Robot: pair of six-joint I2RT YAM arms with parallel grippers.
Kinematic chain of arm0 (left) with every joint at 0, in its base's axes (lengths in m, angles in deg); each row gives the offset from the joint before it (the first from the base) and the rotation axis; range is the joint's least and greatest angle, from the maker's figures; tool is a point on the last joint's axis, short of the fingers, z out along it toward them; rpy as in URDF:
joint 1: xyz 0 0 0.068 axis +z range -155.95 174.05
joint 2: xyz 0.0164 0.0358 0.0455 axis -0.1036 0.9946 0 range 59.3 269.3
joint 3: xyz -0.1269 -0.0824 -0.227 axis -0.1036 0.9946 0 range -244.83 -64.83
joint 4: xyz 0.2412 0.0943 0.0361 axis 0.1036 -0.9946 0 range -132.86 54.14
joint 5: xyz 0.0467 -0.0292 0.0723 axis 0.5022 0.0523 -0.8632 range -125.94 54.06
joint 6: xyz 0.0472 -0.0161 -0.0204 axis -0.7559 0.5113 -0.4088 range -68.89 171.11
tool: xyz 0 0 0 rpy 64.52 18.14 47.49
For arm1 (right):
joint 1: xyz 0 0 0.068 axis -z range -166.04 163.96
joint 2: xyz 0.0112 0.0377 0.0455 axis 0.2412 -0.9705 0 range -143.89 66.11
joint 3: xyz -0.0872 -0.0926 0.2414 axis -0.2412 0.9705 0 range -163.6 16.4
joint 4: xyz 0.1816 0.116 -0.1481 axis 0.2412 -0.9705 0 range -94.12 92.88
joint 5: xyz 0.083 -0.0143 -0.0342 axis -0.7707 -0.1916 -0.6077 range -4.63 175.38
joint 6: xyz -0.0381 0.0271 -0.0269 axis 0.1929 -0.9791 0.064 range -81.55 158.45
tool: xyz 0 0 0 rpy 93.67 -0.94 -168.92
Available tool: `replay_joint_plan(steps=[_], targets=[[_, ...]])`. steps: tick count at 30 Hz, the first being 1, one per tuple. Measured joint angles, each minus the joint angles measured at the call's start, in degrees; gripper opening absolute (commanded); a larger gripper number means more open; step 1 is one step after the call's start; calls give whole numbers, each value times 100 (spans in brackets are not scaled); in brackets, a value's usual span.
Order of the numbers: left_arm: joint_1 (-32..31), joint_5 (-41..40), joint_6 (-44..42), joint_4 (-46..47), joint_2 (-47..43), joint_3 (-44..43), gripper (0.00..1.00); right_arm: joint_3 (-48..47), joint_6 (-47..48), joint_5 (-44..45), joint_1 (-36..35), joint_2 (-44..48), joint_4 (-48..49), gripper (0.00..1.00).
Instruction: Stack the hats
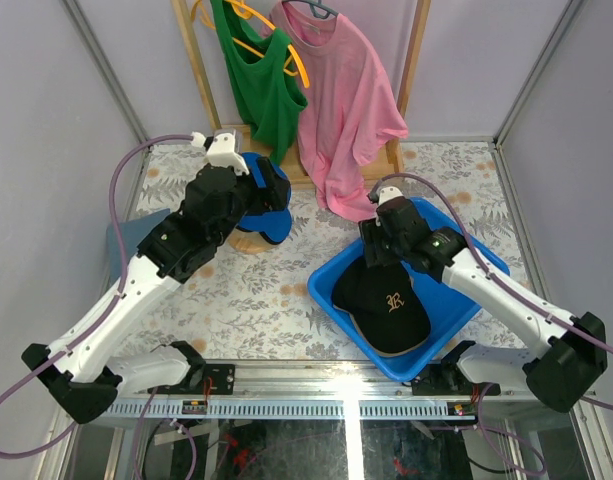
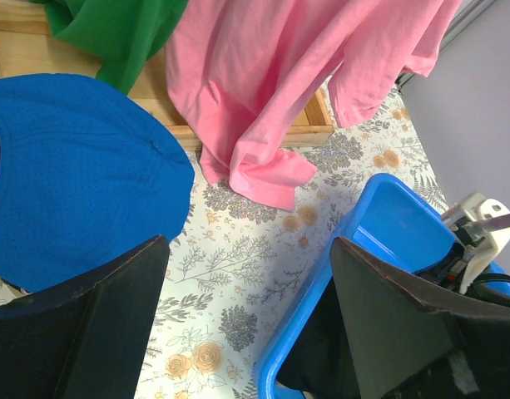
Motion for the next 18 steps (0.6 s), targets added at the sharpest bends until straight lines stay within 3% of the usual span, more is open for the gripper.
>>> replay_joint_plan(steps=[11,18], targets=[[-15,0,-2,2,0,44,78,13,111,-39,0,-605,15,64],[-15,0,-4,31,0,111,78,15,199,-39,0,-901,76,56]])
